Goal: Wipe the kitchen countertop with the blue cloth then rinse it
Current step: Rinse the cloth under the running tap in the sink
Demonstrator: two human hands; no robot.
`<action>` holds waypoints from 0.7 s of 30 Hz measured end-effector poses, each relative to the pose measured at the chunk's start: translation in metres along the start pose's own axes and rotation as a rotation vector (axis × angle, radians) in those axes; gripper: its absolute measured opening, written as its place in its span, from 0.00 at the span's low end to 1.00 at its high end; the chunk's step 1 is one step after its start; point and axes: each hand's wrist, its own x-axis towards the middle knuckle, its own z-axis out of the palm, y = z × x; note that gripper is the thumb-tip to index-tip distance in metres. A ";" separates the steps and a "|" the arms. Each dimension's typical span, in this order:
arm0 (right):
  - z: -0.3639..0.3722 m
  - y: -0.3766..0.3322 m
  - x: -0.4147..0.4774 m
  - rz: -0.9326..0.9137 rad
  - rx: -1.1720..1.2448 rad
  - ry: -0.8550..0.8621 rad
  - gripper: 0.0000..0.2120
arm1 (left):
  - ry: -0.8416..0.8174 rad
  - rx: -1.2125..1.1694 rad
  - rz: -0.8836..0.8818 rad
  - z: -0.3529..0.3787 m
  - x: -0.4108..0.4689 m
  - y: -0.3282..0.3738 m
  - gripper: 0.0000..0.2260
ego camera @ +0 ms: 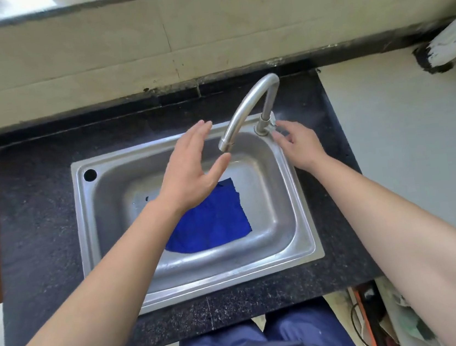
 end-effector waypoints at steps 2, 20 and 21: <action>0.000 -0.002 0.005 0.011 -0.019 0.048 0.18 | 0.002 0.013 -0.020 0.003 -0.002 0.000 0.30; -0.004 0.002 0.017 -0.017 -0.260 0.021 0.19 | -0.281 0.297 -0.343 0.032 -0.058 -0.066 0.34; -0.002 0.002 0.016 -0.063 -0.342 0.034 0.19 | -0.283 0.302 -0.346 0.032 -0.060 -0.066 0.34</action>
